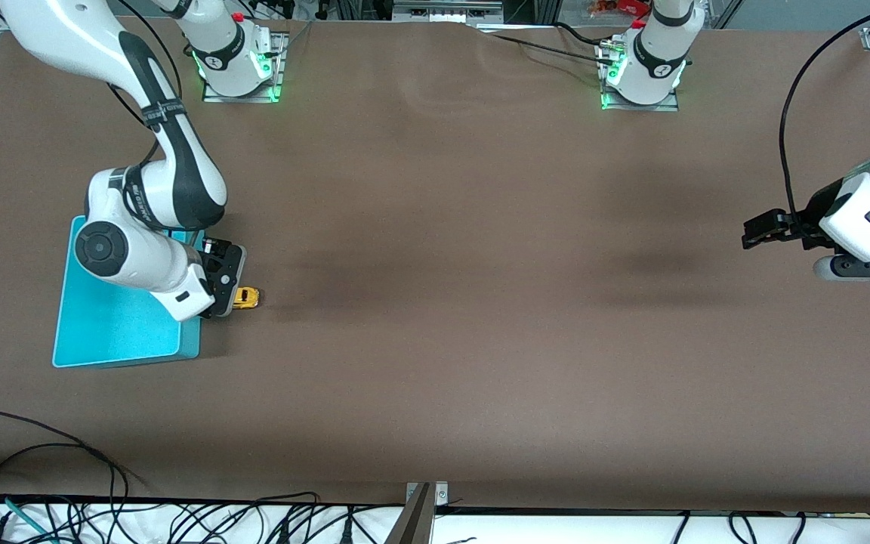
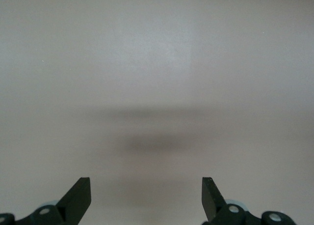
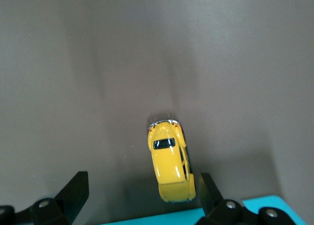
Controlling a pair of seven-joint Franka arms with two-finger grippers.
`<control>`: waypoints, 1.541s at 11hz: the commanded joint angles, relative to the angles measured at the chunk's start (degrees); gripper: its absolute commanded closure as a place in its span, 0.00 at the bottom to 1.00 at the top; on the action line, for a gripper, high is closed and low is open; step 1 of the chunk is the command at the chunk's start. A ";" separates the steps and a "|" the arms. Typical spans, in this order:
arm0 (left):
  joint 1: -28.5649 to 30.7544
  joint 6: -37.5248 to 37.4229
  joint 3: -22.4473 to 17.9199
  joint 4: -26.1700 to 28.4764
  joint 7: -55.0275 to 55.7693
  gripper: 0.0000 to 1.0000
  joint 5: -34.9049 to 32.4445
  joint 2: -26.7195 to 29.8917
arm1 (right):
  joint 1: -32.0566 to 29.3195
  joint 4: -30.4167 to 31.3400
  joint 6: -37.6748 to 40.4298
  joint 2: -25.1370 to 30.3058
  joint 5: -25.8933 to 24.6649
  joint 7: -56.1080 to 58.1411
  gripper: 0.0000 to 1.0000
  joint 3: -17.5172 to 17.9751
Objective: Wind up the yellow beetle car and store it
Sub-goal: 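Grasp the yellow car with the right gripper and lift it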
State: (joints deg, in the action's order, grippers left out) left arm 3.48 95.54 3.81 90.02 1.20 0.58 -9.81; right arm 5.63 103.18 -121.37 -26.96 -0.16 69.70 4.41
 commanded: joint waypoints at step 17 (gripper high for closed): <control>0.03 -0.17 0.06 -1.77 -1.20 0.00 -0.31 -0.48 | -3.00 0.27 -12.32 -6.54 3.32 28.12 1.00 0.34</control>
State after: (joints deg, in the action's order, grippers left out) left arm 3.48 95.58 3.84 89.39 1.07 0.58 -9.93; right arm 2.78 103.16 -134.87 -36.40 1.94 96.06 4.30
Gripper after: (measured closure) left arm 0.000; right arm 0.515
